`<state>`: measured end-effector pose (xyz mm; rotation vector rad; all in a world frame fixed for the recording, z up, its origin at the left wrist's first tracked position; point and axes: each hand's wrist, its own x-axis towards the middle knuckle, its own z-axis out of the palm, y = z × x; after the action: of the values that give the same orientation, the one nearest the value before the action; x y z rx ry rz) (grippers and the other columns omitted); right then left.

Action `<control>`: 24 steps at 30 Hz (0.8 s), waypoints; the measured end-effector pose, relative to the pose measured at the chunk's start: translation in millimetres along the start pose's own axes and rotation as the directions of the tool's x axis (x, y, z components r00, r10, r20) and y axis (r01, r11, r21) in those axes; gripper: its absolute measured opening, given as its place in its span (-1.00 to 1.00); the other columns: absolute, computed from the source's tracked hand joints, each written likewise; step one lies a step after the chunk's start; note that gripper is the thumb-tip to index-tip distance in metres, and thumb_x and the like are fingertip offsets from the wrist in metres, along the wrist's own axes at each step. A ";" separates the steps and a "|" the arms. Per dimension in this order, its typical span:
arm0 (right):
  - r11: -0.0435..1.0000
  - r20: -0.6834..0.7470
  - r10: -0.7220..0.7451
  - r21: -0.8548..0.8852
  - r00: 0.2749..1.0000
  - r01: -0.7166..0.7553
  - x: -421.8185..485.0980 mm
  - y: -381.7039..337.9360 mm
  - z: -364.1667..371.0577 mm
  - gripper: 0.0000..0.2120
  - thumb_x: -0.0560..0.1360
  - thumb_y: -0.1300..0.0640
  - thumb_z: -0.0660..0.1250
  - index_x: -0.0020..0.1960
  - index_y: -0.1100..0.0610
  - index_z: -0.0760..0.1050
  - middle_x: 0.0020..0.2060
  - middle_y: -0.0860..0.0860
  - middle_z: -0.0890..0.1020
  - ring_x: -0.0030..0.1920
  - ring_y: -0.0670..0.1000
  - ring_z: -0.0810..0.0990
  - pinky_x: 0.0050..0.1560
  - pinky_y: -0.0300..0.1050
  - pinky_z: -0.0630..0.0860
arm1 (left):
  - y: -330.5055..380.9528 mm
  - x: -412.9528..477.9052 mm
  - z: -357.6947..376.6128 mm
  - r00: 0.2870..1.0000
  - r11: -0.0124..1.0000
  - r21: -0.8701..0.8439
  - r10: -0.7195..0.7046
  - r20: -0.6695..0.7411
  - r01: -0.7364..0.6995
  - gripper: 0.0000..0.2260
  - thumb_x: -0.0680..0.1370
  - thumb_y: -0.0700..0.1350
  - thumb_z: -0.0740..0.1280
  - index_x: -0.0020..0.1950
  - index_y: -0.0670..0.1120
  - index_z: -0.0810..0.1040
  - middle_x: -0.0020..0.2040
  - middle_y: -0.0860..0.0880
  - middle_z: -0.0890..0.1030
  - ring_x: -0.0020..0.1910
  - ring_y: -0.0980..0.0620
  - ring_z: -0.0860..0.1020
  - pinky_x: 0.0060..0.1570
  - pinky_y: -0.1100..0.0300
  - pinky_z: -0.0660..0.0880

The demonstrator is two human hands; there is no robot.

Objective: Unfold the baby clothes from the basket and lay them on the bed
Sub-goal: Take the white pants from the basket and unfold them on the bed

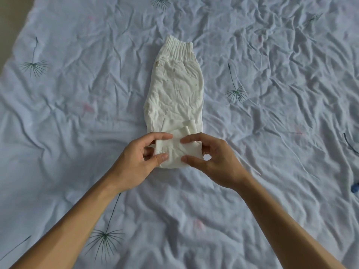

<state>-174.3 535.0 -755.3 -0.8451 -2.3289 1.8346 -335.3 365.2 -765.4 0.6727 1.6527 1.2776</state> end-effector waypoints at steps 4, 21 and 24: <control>1.000 -0.002 0.007 -0.006 1.000 -0.007 -12.4 14.7 7.1 -0.71 0.46 0.10 0.55 0.13 -0.14 0.63 -0.06 0.13 0.68 -0.13 0.17 0.61 0.02 0.13 0.60 | -12.8 -10.4 6.2 0.999 0.999 0.026 -0.025 -0.024 0.025 -0.55 0.55 -0.30 0.46 0.21 0.25 0.63 0.07 0.08 0.74 0.07 0.06 0.72 0.05 0.24 0.64; 0.999 -0.002 -0.001 -0.043 1.000 0.001 -20.2 24.2 14.8 -0.65 0.45 0.12 0.56 0.19 -0.09 0.61 -0.25 -0.07 0.62 -0.33 -0.16 0.46 -0.21 -0.25 0.50 | -13.8 1.0 2.3 0.999 0.993 0.112 -0.030 0.030 0.027 -0.68 0.48 -0.21 0.54 0.13 0.15 0.72 -0.02 0.15 0.75 -0.17 0.03 0.72 -0.08 0.30 0.63; 0.999 -0.017 -0.036 -0.035 0.999 0.036 -20.7 21.0 15.4 -0.60 0.44 0.11 0.57 0.23 -0.10 0.59 -0.09 -0.29 0.66 -0.19 -0.16 0.60 -0.09 -0.25 0.55 | -16.2 -8.4 5.2 0.997 0.988 0.153 -0.042 0.059 0.032 -0.69 0.49 -0.22 0.54 0.13 0.13 0.70 -0.15 0.25 0.71 -0.33 0.30 0.59 -0.20 0.49 0.49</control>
<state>-154.5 515.1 -773.1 -0.8142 -2.3558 1.7708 -325.3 355.3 -778.1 0.7623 1.7160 1.1012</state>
